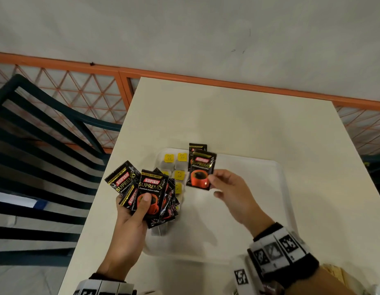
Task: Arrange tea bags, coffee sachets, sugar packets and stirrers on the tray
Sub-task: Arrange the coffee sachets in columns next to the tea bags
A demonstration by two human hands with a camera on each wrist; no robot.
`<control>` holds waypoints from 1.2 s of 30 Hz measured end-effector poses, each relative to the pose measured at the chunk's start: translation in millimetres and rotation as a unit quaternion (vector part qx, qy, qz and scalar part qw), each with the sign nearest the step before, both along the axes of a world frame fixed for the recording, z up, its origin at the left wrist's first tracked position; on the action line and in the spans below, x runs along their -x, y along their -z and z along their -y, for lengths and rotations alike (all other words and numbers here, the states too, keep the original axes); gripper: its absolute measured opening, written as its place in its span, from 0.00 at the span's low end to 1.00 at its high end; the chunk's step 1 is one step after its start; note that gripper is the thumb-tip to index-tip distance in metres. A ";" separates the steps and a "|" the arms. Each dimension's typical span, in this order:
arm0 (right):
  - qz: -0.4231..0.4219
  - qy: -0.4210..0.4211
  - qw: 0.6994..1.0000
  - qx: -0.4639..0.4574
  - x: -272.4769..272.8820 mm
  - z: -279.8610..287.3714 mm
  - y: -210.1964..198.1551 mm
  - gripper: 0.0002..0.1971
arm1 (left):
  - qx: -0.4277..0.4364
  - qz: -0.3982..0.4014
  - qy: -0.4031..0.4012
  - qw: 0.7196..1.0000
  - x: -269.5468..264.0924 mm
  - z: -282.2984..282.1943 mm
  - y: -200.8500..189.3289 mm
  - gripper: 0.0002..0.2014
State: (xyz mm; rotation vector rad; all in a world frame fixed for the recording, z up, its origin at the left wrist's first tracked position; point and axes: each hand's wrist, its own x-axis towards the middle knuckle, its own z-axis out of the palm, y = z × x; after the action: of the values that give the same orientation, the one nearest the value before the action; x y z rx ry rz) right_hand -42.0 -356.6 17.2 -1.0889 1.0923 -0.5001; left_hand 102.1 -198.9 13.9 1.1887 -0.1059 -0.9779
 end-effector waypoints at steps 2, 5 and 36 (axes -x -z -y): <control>-0.032 0.039 0.999 0.011 5.1 24.1 6.6 0.09 | -0.010 0.013 -0.002 1.000 -1.3 -1.9 0.3 0.24; -0.109 0.049 0.992 0.042 11.5 54.5 19.6 0.04 | -0.020 0.017 0.000 1.000 -1.5 -2.7 1.8 0.21; -0.244 -0.032 0.924 0.292 -16.6 43.1 22.7 0.10 | -0.038 0.000 0.035 0.999 9.2 2.1 9.0 0.38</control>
State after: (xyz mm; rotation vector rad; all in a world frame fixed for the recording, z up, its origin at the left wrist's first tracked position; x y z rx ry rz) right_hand -25.4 -399.8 -5.5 -1.8386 1.3728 -0.5323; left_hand 92.9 -201.0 4.9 1.2619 -0.1129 -1.0512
